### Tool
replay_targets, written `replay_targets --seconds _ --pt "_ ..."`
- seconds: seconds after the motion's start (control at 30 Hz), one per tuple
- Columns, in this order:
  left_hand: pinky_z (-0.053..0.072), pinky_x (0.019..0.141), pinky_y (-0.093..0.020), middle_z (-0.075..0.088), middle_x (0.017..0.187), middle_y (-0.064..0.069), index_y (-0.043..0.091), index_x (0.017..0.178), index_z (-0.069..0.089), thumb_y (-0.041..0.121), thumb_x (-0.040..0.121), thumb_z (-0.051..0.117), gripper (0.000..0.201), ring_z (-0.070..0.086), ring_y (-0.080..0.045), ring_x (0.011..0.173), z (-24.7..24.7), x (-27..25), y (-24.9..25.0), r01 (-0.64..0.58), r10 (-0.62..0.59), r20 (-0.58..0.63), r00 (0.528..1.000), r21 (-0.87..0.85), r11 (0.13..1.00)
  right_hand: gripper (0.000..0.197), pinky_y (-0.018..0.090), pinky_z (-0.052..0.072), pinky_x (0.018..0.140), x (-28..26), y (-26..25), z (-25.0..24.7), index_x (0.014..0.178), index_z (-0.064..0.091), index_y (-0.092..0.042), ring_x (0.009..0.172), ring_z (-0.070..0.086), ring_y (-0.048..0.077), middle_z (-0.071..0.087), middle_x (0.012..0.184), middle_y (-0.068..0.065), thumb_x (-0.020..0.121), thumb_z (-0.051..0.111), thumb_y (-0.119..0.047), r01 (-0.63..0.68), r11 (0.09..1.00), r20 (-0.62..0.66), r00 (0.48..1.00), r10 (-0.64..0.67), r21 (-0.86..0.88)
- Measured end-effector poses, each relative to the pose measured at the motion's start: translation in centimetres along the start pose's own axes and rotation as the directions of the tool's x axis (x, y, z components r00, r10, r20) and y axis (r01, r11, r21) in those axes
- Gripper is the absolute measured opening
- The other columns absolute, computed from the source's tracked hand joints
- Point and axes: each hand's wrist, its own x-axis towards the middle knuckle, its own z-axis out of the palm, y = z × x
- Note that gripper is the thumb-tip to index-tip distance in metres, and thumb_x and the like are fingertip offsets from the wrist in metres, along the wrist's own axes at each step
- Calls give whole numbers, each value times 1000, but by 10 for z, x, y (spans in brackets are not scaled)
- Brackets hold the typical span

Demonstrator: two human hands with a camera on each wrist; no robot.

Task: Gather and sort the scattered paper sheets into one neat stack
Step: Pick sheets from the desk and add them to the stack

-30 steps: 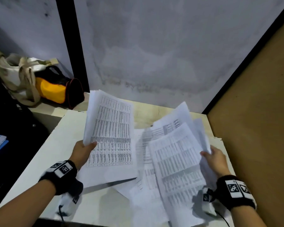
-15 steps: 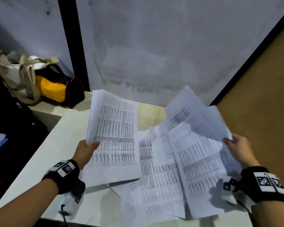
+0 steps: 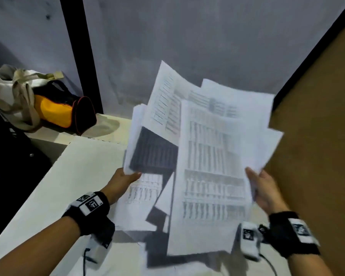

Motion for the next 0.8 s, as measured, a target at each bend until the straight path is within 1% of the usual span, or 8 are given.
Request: replay_targets --seconds 0.07,0.13,0.3,0.47,0.6,0.67,0.73,0.8 --pt "49 70 -16 70 92 7 12 108 62 13 89 58 19 66 -3 79 12 -2 11 -6 4 61 998 26 1000 25 45 51 91 -2 21 28 109 61 -7 94 67 26 68 110 13 88 60 -19 -76 996 57 996 73 44" --pt "53 73 -26 72 92 1 10 102 66 16 92 55 16 69 -12 80 18 -3 20 8 -14 88 996 61 998 24 45 48 94 2 33 45 116 57 -5 100 66 27 68 112 9 94 47 -6 -127 988 120 986 116 85" --pt "57 77 -28 70 102 -10 5 107 64 9 97 38 28 68 -20 92 20 -4 26 -24 10 119 993 112 993 33 28 57 79 12 36 68 119 53 -9 92 70 16 68 109 8 88 54 3 -186 971 182 971 158 153" --pt "50 76 -31 67 84 -5 10 87 63 33 93 42 31 62 -18 79 24 -12 39 -55 55 -8 998 -69 996 44 24 56 76 15 34 86 121 52 -2 94 65 21 66 106 10 81 54 16 -191 971 208 965 158 146" --pt "48 76 -24 67 73 4 9 84 61 63 65 47 59 61 -13 73 31 -20 45 -138 117 -122 986 -189 972 31 25 55 73 11 29 101 98 58 -10 82 64 22 66 91 8 78 61 13 -44 998 85 996 41 34" --pt "38 76 -20 59 89 -10 -10 94 55 79 57 55 97 54 -18 81 32 -25 50 -189 186 -91 978 -16 982 27 26 53 71 10 30 106 87 57 -16 75 63 20 65 83 5 78 64 9 44 999 47 998 -43 -16" --pt "38 86 -22 44 137 -8 -4 133 40 77 65 52 107 48 -23 117 37 -28 55 -72 56 102 993 157 985 26 20 53 65 11 33 108 83 57 -17 68 64 12 64 77 2 79 65 6 130 991 22 991 -130 -23" --pt "25 104 -27 9 148 4 7 144 16 88 62 33 117 24 -14 136 43 -33 62 -28 -31 271 962 210 977 26 15 53 61 11 39 109 84 57 -17 61 65 3 67 72 -3 78 65 7 176 984 4 984 -176 10"
